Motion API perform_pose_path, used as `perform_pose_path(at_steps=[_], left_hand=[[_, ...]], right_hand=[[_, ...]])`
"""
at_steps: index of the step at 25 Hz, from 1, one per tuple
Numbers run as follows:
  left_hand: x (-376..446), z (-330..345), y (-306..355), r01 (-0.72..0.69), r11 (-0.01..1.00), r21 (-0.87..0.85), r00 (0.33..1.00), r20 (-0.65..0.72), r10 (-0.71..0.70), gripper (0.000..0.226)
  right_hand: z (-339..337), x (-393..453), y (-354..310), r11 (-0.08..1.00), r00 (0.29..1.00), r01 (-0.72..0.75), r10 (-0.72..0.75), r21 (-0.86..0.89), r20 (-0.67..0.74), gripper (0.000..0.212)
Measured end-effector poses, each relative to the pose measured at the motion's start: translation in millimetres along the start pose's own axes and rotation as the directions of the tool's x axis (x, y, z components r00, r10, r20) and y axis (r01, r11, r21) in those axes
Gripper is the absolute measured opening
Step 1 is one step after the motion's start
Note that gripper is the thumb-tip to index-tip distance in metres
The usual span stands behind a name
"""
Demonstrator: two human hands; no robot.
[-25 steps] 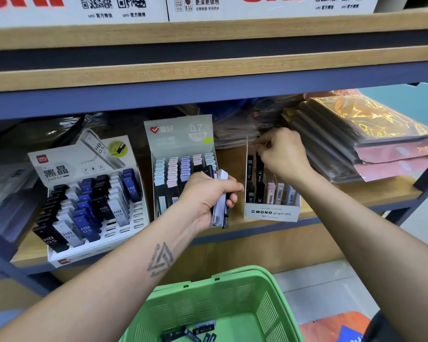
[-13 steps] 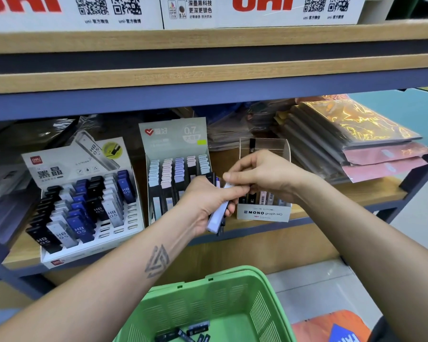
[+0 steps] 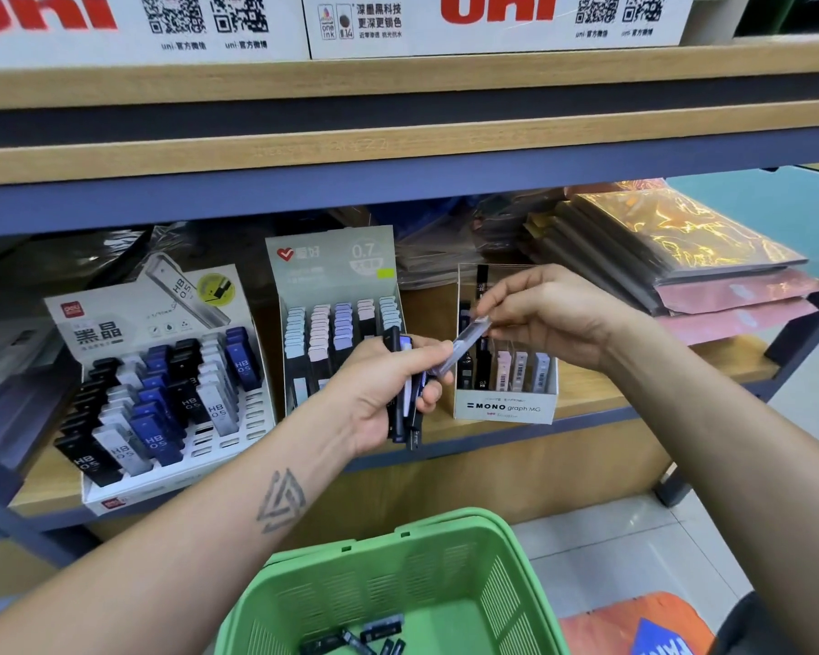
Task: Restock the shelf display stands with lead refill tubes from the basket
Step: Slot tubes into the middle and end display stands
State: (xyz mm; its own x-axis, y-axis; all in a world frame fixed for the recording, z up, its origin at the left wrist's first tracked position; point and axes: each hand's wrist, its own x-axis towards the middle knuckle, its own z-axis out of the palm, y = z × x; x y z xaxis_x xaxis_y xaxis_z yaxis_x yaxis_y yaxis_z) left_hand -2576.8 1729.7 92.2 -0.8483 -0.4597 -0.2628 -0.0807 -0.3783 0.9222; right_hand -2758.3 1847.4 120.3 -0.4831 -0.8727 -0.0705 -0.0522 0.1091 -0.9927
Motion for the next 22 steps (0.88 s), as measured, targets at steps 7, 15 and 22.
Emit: perform_pose_path(at_steps=[7, 15, 22], left_hand=[[-1, -5, 8, -0.157, 0.966, 0.207, 0.975, -0.124, 0.185, 0.017], [-8, -31, 27, -0.192, 0.963, 0.188, 0.918, -0.313, 0.244, 0.017], [-21, -81, 67, 0.012, 0.995, -0.098, 0.939, -0.342, -0.045, 0.015]], right_hand=[[4, -10, -9, 0.950, 0.976, 0.102, -0.038, -0.295, 0.213, 0.027], [31, -9, -16, 0.977, 0.973, 0.106, -0.063, -0.187, 0.221, 0.031], [86, 17, -27, 0.937, 0.940, 0.342, -0.341, -0.075, 0.021, 0.022]])
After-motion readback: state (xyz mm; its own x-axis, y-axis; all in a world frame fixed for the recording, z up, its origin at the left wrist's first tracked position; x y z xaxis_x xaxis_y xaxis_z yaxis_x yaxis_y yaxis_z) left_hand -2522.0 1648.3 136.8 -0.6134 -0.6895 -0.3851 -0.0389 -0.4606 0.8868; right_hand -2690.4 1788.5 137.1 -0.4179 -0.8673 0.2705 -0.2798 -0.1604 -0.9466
